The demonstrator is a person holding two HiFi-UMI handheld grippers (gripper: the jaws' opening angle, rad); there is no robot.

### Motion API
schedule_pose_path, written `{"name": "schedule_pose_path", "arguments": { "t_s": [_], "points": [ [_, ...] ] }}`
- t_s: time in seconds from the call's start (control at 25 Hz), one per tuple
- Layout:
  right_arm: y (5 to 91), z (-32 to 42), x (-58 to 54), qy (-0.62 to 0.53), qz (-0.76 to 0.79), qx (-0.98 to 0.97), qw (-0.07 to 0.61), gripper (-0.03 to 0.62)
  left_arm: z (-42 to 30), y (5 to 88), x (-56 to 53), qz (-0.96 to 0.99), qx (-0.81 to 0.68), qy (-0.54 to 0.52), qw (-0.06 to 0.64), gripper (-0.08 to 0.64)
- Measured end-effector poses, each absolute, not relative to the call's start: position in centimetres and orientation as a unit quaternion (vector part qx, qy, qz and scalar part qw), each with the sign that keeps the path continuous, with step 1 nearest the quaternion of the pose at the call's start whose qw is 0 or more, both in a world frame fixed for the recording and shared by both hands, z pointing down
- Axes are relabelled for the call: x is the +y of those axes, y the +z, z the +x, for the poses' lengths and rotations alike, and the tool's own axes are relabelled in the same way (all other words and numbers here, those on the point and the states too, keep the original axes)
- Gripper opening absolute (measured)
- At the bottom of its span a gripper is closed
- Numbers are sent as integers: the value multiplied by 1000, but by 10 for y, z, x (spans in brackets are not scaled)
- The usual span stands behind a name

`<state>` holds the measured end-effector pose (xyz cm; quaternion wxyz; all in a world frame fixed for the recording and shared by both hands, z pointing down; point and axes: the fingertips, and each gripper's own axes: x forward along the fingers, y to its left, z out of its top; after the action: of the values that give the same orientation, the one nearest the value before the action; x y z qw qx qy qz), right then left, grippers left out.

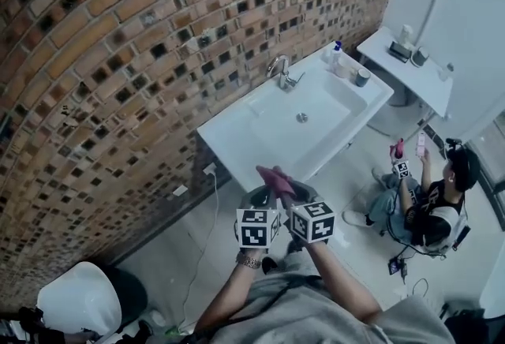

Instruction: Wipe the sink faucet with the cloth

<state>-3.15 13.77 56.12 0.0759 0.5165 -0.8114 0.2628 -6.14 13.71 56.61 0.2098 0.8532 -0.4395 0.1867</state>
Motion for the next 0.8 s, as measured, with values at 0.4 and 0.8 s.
{"name": "schedule_pose_path", "arguments": {
  "t_s": [0.4, 0.8],
  "points": [
    [549, -30, 153, 243, 514, -816, 108, 46, -59, 562, 145, 849, -455, 175, 204, 20],
    [554, -36, 155, 230, 496, -827, 130, 41, -65, 567, 145, 830, -487, 184, 200, 18]
  ]
}}
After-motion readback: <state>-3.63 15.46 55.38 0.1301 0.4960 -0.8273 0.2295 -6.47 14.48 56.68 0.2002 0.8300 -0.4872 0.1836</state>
